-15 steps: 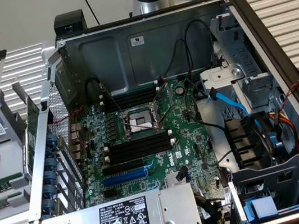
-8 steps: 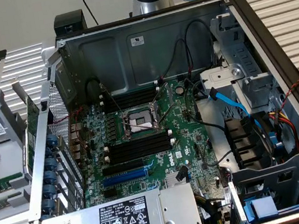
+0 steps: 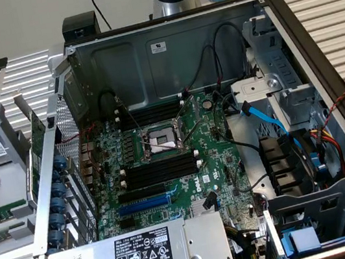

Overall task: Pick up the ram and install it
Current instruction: 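Pick up the ram and move it above insertion slot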

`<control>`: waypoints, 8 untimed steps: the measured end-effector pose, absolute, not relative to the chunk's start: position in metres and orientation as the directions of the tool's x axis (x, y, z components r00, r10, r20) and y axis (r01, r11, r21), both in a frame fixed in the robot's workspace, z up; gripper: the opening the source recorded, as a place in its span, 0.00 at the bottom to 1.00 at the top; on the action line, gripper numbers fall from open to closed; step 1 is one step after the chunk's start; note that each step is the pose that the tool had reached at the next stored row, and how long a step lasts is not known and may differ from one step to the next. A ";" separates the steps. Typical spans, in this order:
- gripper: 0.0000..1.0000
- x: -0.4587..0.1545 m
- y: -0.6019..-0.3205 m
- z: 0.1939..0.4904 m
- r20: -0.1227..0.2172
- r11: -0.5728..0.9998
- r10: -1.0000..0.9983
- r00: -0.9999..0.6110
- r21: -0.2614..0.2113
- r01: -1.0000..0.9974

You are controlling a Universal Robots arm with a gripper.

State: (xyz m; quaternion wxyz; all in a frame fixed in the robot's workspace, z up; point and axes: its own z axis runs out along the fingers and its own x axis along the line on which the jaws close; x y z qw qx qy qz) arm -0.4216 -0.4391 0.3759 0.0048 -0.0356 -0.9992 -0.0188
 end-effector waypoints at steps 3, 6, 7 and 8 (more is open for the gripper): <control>0.11 -0.425 -0.439 0.375 0.015 0.997 0.068 -0.998 0.037 0.069; 0.11 -0.426 -0.439 0.375 0.017 0.998 0.043 -0.999 0.037 0.043; 0.11 -0.427 -0.439 0.375 0.017 0.999 0.026 -1.000 0.036 0.027; 0.11 -0.427 -0.439 0.374 0.017 0.999 0.009 -1.000 0.036 0.010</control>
